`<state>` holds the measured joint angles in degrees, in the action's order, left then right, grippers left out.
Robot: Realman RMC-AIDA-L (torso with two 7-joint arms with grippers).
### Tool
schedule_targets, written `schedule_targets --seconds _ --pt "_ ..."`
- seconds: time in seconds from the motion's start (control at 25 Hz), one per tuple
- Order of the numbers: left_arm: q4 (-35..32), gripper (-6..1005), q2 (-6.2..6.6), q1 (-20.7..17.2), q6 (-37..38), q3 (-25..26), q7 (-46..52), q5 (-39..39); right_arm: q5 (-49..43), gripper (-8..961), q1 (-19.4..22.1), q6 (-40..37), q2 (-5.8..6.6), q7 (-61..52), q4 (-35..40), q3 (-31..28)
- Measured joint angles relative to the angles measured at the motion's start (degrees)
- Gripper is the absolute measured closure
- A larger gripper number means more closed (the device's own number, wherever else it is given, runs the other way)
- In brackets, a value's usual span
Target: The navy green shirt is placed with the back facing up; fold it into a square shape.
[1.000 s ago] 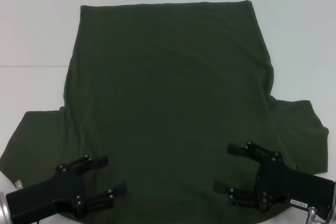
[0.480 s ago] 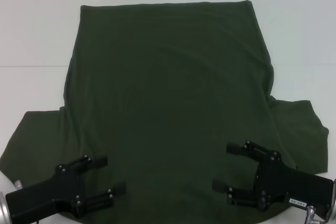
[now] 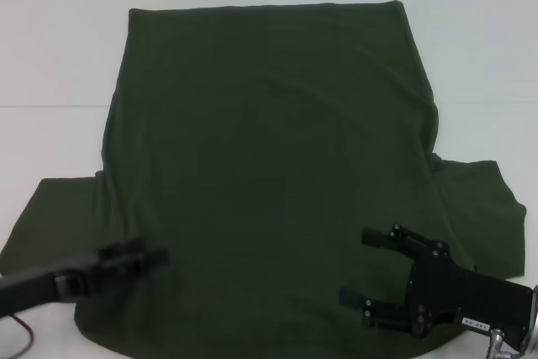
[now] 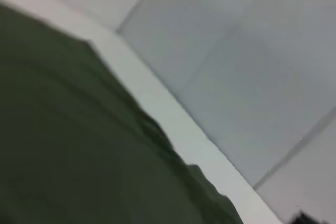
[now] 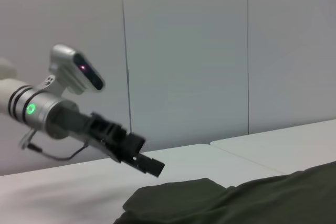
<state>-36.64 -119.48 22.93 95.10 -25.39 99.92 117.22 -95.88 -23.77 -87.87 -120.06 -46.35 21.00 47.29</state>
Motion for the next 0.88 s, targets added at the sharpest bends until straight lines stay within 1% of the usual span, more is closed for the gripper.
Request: schedule_targets --seconds 0.04,0.12,0.16,0.24,0.36,0.44,0.52,0.8,0.84,0.88 --pt "-0.2 140 0.38 0.11 -0.09 0.12 2.0 0.03 0.0 26 0.02 -0.03 0.0 0.02 0.0 0.0" --pt "-1.9 140 1.67 0.45 -0.53 0.64 10.6 0.72 0.0 26 0.09 -0.08 0.0 0.04 0.0 0.0" --pt "-2.93 140 2.01 0.54 -0.81 0.9 13.65 1.42 0.0 26 0.11 -0.1 0.0 0.04 -0.01 0.0" --pt "-5.7 140 2.87 0.89 -1.51 1.84 22.02 4.18 0.0 26 0.16 -0.12 0.01 0.04 -0.11 0.02" --pt "-8.56 139 4.06 1.59 -1.83 2.59 30.99 8.05 0.0 26 0.28 -0.15 0.0 0.04 -0.17 0.41" --pt "-10.05 139 4.61 2.04 -2.56 2.65 35.32 10.93 0.0 26 0.3 -0.16 0.0 0.04 -0.19 0.53" --pt "-11.38 139 5.3 3.04 -4.33 2.63 39.74 15.82 0.0 26 0.3 -0.18 -0.01 0.08 -0.24 0.88" --pt "-11.77 139 7.13 5.18 -10.22 1.86 46.97 26.71 0.0 26 0.26 -0.2 -0.07 0.11 -0.25 1.98" --pt "-11.77 139 7.13 5.18 -10.22 1.86 46.97 26.71 0.0 26 0.3 -0.2 -0.04 0.11 -0.19 2.05" --pt "-11.47 139 7.36 5.38 -12.11 1.78 48.54 28.08 0.0 26 0.33 -0.2 -0.02 0.12 -0.12 2.13"
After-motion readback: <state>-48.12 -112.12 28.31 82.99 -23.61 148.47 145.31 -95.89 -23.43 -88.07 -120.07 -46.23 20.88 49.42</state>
